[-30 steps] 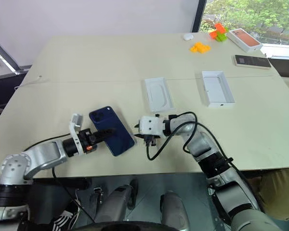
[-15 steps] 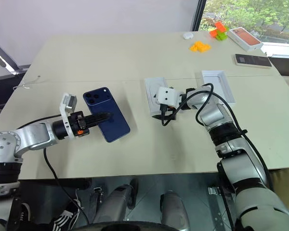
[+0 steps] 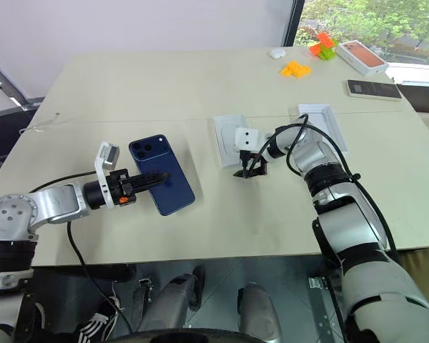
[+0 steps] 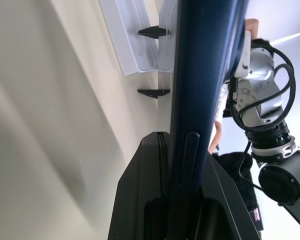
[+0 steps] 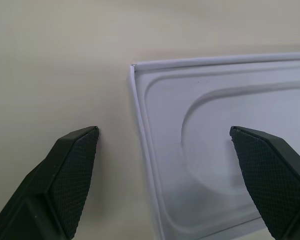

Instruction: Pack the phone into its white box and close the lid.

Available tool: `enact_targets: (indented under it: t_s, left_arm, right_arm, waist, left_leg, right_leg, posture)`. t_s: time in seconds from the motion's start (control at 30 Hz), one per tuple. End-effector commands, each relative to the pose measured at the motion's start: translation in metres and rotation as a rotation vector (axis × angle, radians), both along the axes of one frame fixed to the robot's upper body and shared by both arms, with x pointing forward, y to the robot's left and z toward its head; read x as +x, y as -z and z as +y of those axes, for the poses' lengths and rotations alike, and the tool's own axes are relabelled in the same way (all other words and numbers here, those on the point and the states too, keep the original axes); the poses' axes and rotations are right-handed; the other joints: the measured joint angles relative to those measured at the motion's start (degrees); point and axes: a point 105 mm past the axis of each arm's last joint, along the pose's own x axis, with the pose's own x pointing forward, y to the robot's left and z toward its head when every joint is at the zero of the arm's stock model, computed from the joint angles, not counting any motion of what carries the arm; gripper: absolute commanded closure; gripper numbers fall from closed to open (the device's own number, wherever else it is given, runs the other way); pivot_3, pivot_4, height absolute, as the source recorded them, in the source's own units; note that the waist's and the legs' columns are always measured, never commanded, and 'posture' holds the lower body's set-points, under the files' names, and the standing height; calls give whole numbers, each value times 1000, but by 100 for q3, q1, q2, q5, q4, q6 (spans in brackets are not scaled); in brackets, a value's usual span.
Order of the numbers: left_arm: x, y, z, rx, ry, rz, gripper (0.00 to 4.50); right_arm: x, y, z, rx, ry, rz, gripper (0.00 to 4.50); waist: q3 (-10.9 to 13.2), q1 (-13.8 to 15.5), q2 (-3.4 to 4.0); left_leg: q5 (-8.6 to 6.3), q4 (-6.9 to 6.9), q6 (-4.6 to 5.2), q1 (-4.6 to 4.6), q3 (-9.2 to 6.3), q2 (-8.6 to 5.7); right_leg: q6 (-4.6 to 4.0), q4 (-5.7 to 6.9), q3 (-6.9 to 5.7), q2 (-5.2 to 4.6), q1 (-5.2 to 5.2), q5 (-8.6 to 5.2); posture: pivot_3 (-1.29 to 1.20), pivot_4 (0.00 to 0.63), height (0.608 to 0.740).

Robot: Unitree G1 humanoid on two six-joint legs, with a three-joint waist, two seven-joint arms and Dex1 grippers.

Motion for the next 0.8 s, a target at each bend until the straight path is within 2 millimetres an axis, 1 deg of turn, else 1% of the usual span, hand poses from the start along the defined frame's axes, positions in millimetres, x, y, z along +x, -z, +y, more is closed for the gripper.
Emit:
enact_targets:
  t_s: [0.03, 0.07, 0.17, 0.33, 0.47, 0.53, 0.6, 0.63, 0.67, 0.7, 0.8]
  left_arm:
    - [0, -17, -4, -46, 4, -65, 4500]
    - [0, -17, -5, -52, 3, -64, 4500]
    - [0, -17, -6, -59, 1, -64, 4500]
    - [0, -17, -6, -61, -4, -61, 4500]
    - [2, -16, -5, -57, -14, -63, 4500]
    - [2, -16, -6, -57, -14, -61, 4500]
    - [2, -16, -7, -60, -14, -60, 4500]
    - [2, -16, -8, -62, -15, -60, 4500]
    - [1, -16, -9, -63, -12, -62, 4500]
    - [2, -16, -9, -67, -16, -64, 4500]
    - [1, -18, -10, -69, -13, -70, 4500]
  right_arm:
    - [0, 3, 2, -3, 15, 64, 599]
    - [0, 3, 2, 6, 22, 74, 599]
    - [1, 3, 1, 0, 37, 82, 1696]
    - [2, 5, -1, -3, 62, 99, 1696]
    - [-1, 6, -2, -3, 59, 129, 1696]
    - [-2, 8, -2, -10, 58, 135, 2265]
    - [-2, 8, -2, -9, 58, 135, 3038]
    - [-2, 8, -2, -5, 60, 134, 3603]
    - [-1, 8, -2, -5, 65, 127, 3913]
    - [-1, 7, -2, 2, 71, 126, 3995]
    - [-4, 3, -2, 35, 65, 130, 3995]
  waist:
    - [0, 6, 0]
    - [0, 5, 0]
    - [0, -9, 0]
    - [0, -5, 0]
    - [-1, -4, 0]
    - [-1, 0, 0]
    - [-1, 2, 0]
    - [-1, 2, 0]
    - [-2, 3, -1]
    - [-2, 2, -1]
    - [-2, 6, -1]
  left_leg:
    - [0, 0, 0, 0, 0, 0]
    - [0, 0, 0, 1, -1, 0]
    - [2, 1, -2, 2, -1, 0]
    - [7, 6, -10, 8, -2, 2]
    - [7, 8, -11, 8, -3, 2]
    - [7, 8, -11, 8, -3, 2]
    - [7, 8, -11, 7, -3, 2]
    - [7, 7, -11, 8, -3, 2]
    - [7, 7, -11, 8, -3, 2]
    - [7, 7, -11, 8, -4, 2]
    - [9, 9, -14, 8, -4, 2]
  right_leg:
    - [0, 1, 0, 0, 0, 0]
    - [0, 1, 0, 1, 1, 0]
    - [3, 5, 0, 2, 1, 2]
    - [4, 19, 0, 4, 2, 3]
    - [3, 20, 0, 4, 2, 3]
    - [4, 20, 1, 5, 2, 3]
    - [4, 20, 0, 5, 2, 3]
    - [4, 20, 0, 5, 2, 3]
    - [4, 21, 0, 5, 2, 3]
    - [4, 21, 0, 7, 2, 3]
    - [4, 24, 0, 7, 3, 3]
  posture:
    - [0, 150, 740]
    - [0, 150, 740]
    - [0, 150, 740]
    - [0, 150, 740]
    - [0, 150, 740]
    - [0, 150, 740]
    - [0, 150, 740]
    - [0, 150, 740]
    - [0, 150, 740]
    - [0, 150, 740]
    - [0, 150, 740]
